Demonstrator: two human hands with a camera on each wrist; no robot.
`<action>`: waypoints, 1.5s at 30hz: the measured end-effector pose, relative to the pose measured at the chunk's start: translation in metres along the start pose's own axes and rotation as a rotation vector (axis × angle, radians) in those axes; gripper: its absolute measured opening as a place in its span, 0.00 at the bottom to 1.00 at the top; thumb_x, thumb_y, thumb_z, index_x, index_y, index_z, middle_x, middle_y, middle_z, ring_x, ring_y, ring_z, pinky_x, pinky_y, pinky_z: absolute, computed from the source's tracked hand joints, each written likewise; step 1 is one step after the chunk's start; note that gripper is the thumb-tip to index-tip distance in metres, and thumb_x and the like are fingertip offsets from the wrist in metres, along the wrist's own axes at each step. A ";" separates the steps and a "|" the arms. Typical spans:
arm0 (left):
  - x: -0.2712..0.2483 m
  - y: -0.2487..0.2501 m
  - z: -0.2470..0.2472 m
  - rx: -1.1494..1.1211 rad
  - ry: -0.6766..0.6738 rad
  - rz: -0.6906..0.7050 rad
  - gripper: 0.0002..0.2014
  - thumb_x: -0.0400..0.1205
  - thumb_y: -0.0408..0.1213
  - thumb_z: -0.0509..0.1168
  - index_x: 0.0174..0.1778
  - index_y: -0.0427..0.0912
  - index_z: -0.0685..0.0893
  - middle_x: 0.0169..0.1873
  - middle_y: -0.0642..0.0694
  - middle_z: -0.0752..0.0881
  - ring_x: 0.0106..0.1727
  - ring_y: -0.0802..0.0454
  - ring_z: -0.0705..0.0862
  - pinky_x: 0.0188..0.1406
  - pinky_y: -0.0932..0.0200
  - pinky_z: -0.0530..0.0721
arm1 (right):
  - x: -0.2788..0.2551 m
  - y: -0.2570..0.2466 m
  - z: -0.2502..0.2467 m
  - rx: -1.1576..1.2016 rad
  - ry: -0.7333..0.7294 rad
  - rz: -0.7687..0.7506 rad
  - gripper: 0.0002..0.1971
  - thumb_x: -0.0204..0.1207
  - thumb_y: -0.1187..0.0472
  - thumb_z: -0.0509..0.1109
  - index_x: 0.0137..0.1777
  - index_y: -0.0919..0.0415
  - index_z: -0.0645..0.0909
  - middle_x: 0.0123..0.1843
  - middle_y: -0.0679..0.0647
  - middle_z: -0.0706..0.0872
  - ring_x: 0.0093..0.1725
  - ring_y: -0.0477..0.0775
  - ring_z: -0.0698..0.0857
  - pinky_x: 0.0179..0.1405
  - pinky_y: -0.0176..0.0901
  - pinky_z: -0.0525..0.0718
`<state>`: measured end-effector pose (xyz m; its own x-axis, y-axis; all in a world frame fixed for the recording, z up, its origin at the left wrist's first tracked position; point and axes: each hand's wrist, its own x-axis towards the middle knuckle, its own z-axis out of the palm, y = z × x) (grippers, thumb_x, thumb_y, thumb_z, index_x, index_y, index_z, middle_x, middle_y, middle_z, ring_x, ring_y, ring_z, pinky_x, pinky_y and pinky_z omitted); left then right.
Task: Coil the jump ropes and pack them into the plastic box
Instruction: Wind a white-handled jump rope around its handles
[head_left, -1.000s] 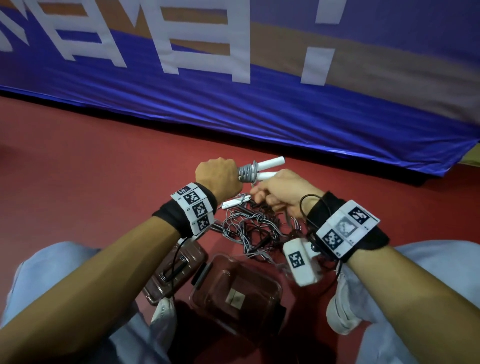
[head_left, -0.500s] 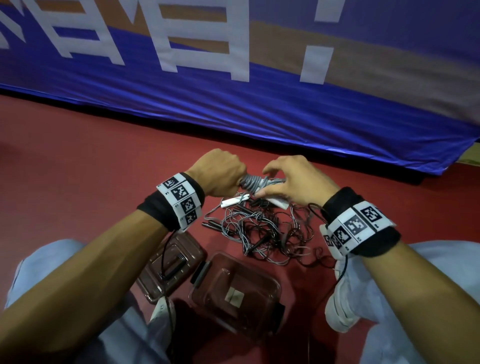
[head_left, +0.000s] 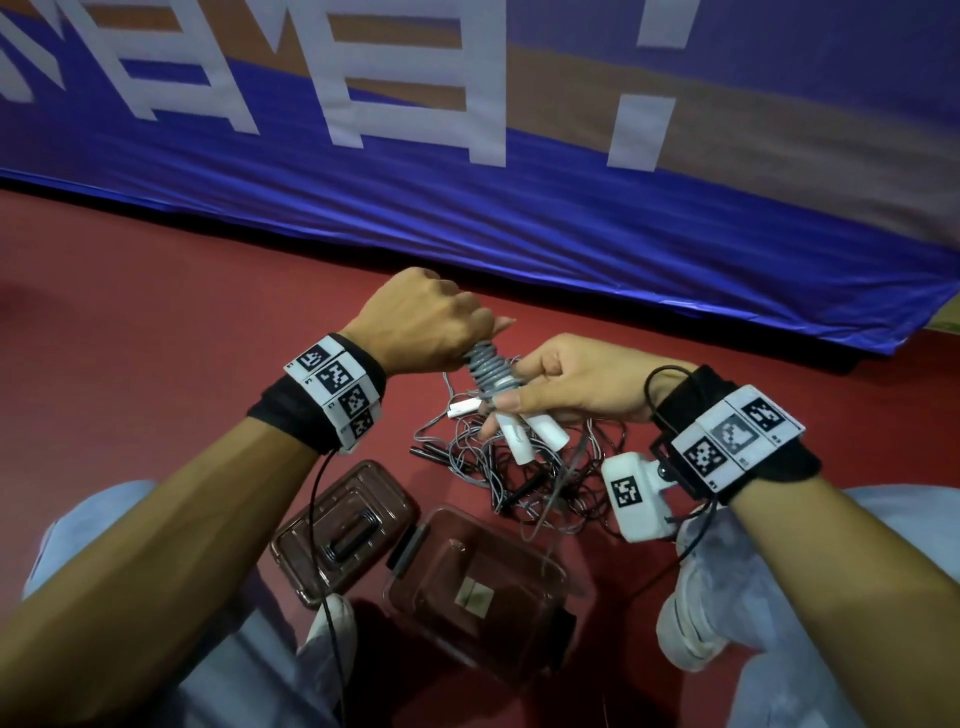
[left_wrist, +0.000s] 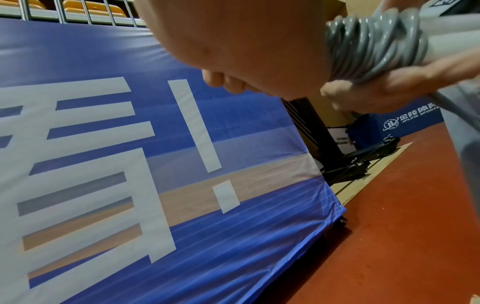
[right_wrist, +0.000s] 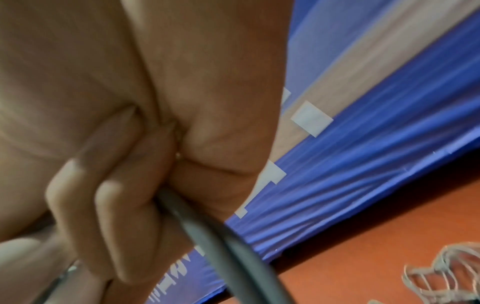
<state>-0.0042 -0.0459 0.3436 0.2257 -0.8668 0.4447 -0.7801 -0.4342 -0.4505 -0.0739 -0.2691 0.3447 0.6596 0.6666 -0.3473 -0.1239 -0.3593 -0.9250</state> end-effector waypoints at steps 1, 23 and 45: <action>0.001 0.000 -0.002 -0.007 0.037 -0.014 0.22 0.89 0.45 0.63 0.28 0.43 0.76 0.20 0.48 0.77 0.18 0.45 0.78 0.17 0.58 0.74 | 0.000 0.000 0.001 0.077 -0.020 -0.007 0.18 0.86 0.58 0.70 0.62 0.74 0.86 0.54 0.62 0.93 0.21 0.37 0.72 0.19 0.27 0.65; 0.016 0.029 -0.011 -0.364 -0.053 -0.908 0.21 0.84 0.51 0.62 0.26 0.46 0.72 0.27 0.37 0.84 0.32 0.26 0.80 0.28 0.49 0.74 | 0.019 0.013 0.005 0.946 -0.200 -0.260 0.17 0.91 0.56 0.52 0.58 0.68 0.78 0.48 0.52 0.88 0.20 0.43 0.59 0.20 0.33 0.56; 0.008 0.041 0.031 -0.234 -1.001 -0.697 0.10 0.82 0.42 0.61 0.42 0.41 0.82 0.32 0.49 0.82 0.32 0.50 0.82 0.32 0.54 0.79 | 0.013 0.021 0.000 -0.518 0.634 0.107 0.23 0.84 0.48 0.72 0.33 0.63 0.90 0.26 0.51 0.88 0.18 0.39 0.76 0.21 0.28 0.71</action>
<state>-0.0161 -0.0785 0.3043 0.8992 -0.3199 -0.2985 -0.3776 -0.9120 -0.1603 -0.0680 -0.2674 0.3207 0.9760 0.1727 -0.1330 0.0458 -0.7591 -0.6493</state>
